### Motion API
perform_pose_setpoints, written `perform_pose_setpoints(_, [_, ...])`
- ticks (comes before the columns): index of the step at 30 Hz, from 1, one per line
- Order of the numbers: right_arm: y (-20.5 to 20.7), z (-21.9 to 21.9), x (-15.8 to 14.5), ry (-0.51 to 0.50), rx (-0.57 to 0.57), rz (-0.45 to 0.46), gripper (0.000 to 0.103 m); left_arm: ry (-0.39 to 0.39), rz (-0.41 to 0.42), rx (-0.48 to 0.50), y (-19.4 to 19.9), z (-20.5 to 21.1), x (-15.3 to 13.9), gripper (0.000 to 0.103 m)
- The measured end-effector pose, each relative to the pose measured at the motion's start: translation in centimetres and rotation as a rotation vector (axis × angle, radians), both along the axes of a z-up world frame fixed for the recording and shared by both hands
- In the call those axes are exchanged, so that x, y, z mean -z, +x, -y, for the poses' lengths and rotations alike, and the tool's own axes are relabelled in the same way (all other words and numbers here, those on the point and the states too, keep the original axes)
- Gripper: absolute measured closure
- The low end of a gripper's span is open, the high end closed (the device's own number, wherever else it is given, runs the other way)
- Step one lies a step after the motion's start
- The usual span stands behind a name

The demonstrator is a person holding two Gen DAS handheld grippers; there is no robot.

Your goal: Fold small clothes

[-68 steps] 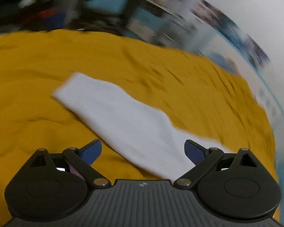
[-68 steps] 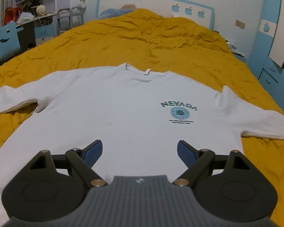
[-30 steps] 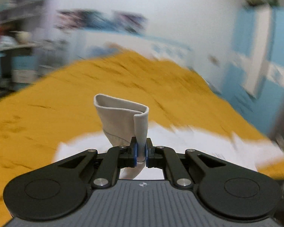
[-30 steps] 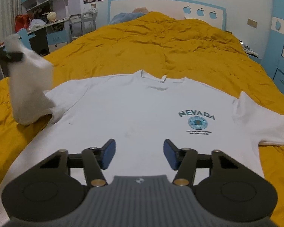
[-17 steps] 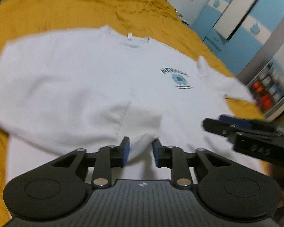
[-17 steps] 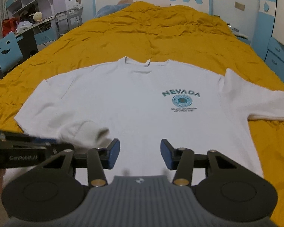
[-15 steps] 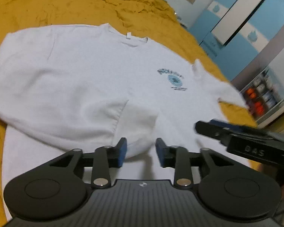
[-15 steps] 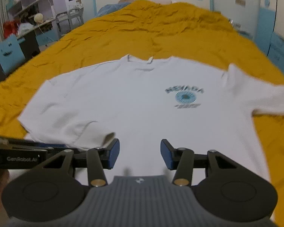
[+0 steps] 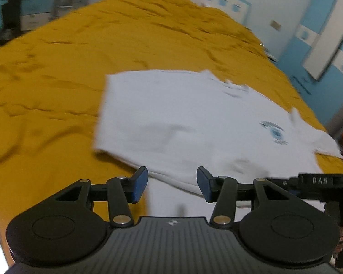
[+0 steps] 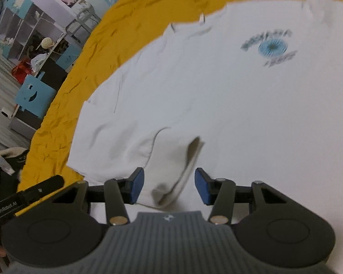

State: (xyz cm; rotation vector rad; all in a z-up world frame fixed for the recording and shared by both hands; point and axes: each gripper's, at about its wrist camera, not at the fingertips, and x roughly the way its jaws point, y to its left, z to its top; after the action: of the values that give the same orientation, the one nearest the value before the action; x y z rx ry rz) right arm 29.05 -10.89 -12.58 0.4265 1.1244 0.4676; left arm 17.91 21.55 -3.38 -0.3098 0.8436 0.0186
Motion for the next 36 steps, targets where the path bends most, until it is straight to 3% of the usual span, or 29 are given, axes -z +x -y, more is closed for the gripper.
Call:
perform_pose_setpoints(3, [0.6,-1.1,1.5,-0.007,0.004,-0.059,0.063,0.019,0.0,-0.057,-0.6,-1.7,0.0,0.046])
perform_pose_setpoints(5, [1.0,-1.7,2.2,-0.027,0.005,-0.071,0.097,0.033,-0.005,-0.085,-0.7,-2.6,0.1,0.046])
perform_pose_setpoints(6, [1.2,-1.9,2.3,-0.028,0.003,-0.072,0.101,0.035,-0.01,-0.093,-0.6,-2.9,0.1,0.046])
perform_pose_setpoints(8, [1.5,-2.2,1.4,-0.024,-0.005,-0.044,0.102,0.033,-0.02,-0.09,-0.6,-3.5,0.2,0.046])
perform_pose_setpoints(11, [2.0,-2.9,-1.7,-0.036,-0.04,0.088,0.102,0.034,-0.039,-0.074,-0.3,-3.4,1.0,0.041])
perform_pose_setpoints(22, [8.2,-7.1,-16.7,0.037,-0.116,0.491,0.102,-0.054,-0.073,-0.113,4.8,-2.4,5.6,0.033])
perform_pose_setpoints(26, [9.9,-8.3,-19.2,0.046,-0.134,0.547,0.102,-0.068,-0.046,-0.125,7.1,-1.8,6.7,0.033])
perform_pose_setpoints(28, [10.5,-8.2,-19.6,0.05,-0.127,0.558,0.103,-0.032,-0.05,-0.133,8.2,-1.3,7.3,0.034])
perform_pose_setpoints(31, [11.9,-7.0,-20.8,0.044,-0.095,0.592,0.103,0.047,-0.029,-0.128,8.9,-0.3,7.8,0.04])
perform_pose_setpoints(33, [12.8,-5.2,-21.4,0.033,-0.053,0.619,0.103,0.038,-0.02,-0.114,8.9,-0.3,8.1,0.056])
perform_pose_setpoints(34, [13.4,-4.2,-21.3,0.027,-0.03,0.625,0.103,0.034,-0.021,-0.116,8.8,-0.4,8.2,0.059])
perform_pose_setpoints(36, [14.6,-1.5,-20.9,0.013,0.025,0.628,0.103,0.038,-0.024,-0.133,8.6,-0.8,8.4,0.078])
